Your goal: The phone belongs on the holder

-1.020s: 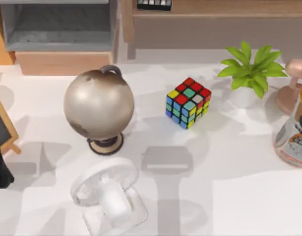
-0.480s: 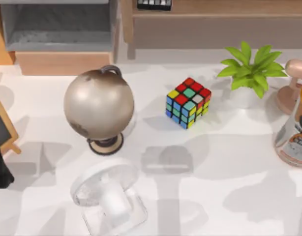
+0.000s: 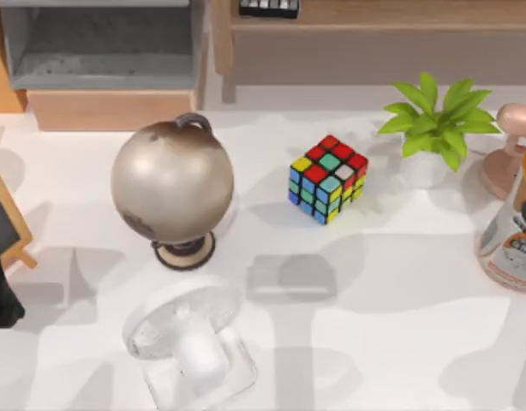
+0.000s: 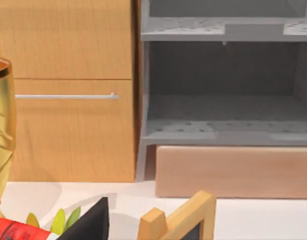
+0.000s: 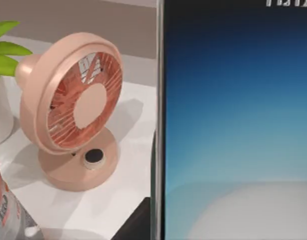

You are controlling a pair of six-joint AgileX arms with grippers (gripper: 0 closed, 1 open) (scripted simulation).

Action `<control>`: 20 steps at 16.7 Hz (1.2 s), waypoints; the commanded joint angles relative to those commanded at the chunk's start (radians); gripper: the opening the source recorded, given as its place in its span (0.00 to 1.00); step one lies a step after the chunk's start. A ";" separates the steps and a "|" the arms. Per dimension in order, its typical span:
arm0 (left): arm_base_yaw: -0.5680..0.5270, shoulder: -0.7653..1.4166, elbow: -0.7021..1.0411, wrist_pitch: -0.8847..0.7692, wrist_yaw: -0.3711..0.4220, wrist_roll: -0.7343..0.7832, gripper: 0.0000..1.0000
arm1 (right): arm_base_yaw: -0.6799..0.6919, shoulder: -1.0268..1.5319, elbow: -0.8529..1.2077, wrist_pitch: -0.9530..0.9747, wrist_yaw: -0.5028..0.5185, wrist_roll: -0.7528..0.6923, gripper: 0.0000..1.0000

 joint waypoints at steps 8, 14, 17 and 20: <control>0.000 0.000 0.000 0.000 0.000 0.000 1.00 | -0.025 0.050 -0.005 0.061 0.020 -0.010 0.00; 0.000 0.000 0.000 0.000 0.000 0.000 1.00 | 0.085 0.057 -0.021 0.164 0.075 0.047 0.00; 0.000 0.000 0.000 0.000 0.000 0.000 1.00 | 0.131 0.099 -0.028 0.229 0.103 0.116 0.00; 0.000 0.000 0.000 0.000 0.000 0.000 1.00 | 0.146 0.123 -0.027 0.259 0.113 0.146 0.00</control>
